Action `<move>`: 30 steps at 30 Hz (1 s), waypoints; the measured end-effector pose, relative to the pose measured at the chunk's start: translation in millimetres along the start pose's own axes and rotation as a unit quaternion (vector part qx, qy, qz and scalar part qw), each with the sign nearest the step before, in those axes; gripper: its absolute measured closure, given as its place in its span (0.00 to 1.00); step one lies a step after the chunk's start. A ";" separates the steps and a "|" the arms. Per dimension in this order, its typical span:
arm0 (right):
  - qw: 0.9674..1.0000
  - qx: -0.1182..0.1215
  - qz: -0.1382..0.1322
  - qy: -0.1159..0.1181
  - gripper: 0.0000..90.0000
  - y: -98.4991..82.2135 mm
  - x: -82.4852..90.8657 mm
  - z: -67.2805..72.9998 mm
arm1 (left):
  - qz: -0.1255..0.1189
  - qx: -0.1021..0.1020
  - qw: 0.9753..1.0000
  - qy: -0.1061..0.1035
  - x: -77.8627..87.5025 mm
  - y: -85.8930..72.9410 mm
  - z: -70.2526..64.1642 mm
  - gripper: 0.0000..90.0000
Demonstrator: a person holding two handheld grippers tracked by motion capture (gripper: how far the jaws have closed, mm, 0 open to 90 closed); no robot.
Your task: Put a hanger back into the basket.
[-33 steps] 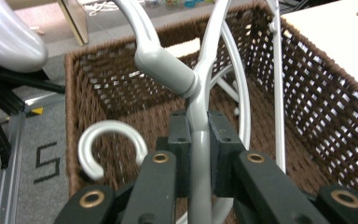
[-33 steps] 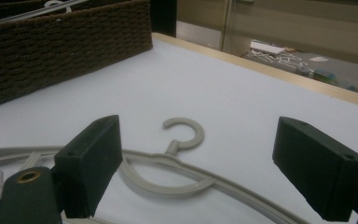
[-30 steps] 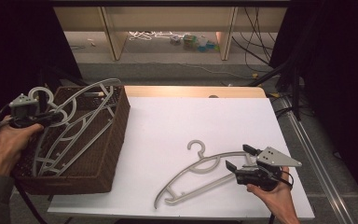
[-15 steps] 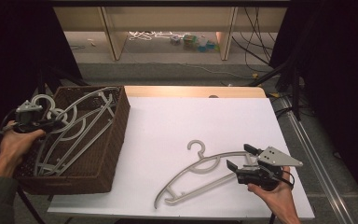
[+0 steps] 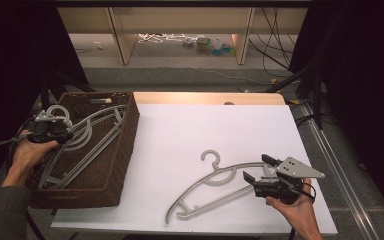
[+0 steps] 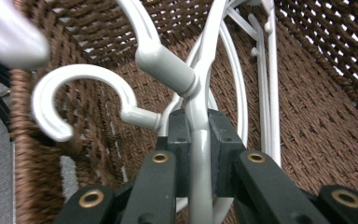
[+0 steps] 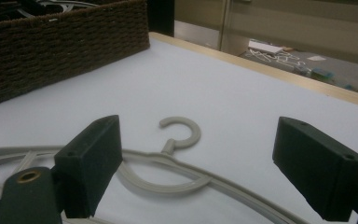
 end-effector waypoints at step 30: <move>1.000 0.007 -0.009 0.001 0.18 -0.4 -2.5 -0.3 | -0.109 0.080 0.990 0.034 38.7 34.2 -37.8 0.42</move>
Point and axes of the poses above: each handheld gripper's, and its own axes: x roughly backward along the jaws, y roughly out of its top, z roughly to its left, the point moved 6 cm from there along -x, roughly forward along the jaws, and after that the axes turned 14 degrees about -z, right-handed, at the moved point
